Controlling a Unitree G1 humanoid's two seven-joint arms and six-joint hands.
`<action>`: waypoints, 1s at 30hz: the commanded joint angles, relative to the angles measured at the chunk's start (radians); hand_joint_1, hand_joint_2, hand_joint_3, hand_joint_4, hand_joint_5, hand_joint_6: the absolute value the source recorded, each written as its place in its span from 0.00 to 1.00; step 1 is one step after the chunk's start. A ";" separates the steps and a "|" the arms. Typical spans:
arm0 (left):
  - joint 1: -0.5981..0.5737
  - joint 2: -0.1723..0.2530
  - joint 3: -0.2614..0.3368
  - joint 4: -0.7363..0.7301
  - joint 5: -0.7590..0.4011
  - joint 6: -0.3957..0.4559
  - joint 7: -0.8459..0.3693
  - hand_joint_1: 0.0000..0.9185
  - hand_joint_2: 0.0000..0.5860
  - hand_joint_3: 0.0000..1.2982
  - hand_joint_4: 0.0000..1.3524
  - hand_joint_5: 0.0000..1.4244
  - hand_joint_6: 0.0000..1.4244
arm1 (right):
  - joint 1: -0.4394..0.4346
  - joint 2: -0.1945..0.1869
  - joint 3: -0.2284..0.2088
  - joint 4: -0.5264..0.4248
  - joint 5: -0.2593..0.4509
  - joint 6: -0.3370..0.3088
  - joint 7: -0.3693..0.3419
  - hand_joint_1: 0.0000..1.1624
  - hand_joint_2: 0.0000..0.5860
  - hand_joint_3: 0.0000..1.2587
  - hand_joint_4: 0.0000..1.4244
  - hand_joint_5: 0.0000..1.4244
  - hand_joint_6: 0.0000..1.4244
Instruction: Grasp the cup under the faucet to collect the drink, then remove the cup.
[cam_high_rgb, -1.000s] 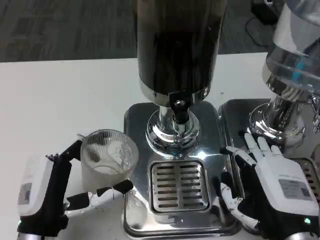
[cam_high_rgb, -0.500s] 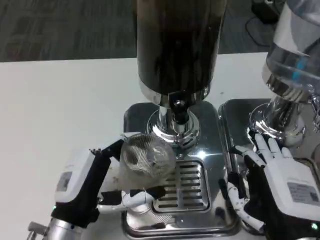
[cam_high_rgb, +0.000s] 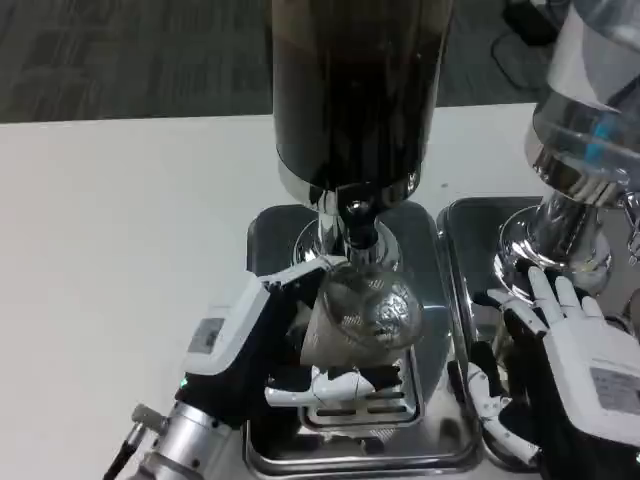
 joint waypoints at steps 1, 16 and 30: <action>-0.045 -0.030 -0.026 0.036 0.020 0.018 0.073 0.51 0.23 0.36 0.33 0.48 0.42 | 0.015 0.011 -0.005 -0.021 -0.005 0.011 -0.003 0.35 0.90 0.21 0.01 0.00 0.01; -0.066 -0.018 -0.097 0.115 0.043 0.053 0.150 0.43 0.25 0.35 0.31 0.44 0.37 | 0.007 0.013 -0.011 -0.017 0.006 0.010 0.004 0.35 0.90 0.21 0.01 0.00 0.01; -0.027 0.029 -0.120 0.054 0.050 0.111 0.171 0.24 0.14 0.20 0.15 0.31 0.21 | -0.003 -0.004 -0.016 0.000 0.038 -0.005 0.002 0.35 0.90 0.21 0.01 0.00 0.01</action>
